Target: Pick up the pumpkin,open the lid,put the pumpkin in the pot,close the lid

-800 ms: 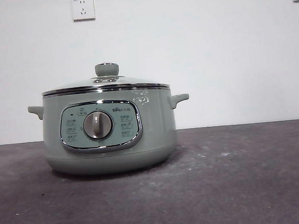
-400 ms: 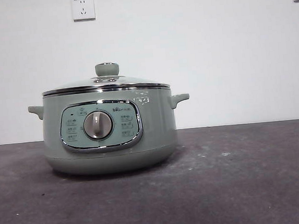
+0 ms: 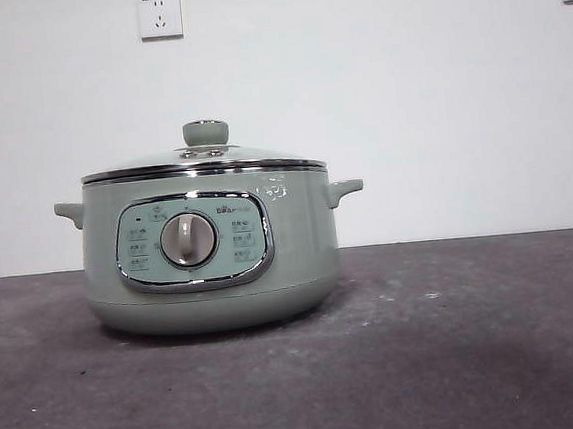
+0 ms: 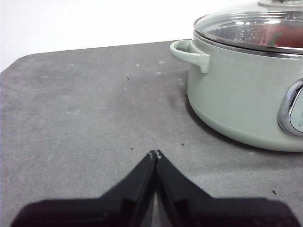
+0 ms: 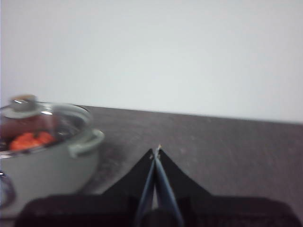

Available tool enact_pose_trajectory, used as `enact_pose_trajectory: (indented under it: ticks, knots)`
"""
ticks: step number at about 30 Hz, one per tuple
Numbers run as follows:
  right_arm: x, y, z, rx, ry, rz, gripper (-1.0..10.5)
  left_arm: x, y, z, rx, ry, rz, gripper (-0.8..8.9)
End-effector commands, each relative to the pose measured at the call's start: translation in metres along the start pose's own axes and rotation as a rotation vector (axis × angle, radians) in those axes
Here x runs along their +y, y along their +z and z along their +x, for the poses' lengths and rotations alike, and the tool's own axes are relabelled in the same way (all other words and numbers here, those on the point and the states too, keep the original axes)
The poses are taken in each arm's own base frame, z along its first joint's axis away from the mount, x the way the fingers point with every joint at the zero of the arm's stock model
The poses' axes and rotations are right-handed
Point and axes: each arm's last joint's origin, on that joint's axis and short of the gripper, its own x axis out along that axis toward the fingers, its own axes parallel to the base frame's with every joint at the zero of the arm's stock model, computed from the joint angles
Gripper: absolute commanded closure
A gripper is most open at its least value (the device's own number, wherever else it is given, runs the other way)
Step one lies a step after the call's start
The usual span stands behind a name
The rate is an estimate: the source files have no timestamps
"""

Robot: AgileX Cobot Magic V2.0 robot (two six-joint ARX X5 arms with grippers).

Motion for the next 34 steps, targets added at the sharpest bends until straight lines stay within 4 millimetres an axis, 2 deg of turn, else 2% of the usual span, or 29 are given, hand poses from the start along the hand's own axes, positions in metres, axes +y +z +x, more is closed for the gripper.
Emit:
enact_pose_trajectory:
  ticks: [1,7,12,18,34]
  knots:
    - [-0.001,-0.024,0.003,0.025,-0.025,0.069,9.5,0.0,-0.005,0.001,0.019,0.003,-0.012,8.17]
    - [-0.001,-0.056,0.006,0.082,-0.037,0.096,9.5,0.0,-0.005,0.001,0.019,0.002,-0.012,8.17]
    - [-0.001,-0.073,0.008,0.138,-0.036,0.113,9.5,0.0,-0.005,0.001,0.019,0.002,-0.012,8.17]
    - [0.0,-0.079,0.007,0.199,-0.037,0.122,9.5,0.0,-0.005,0.001,0.019,0.002,-0.012,8.17]
    - [-0.001,-0.079,0.007,0.199,-0.044,0.152,9.5,0.0,-0.005,0.001,0.019,0.002,-0.012,8.17]
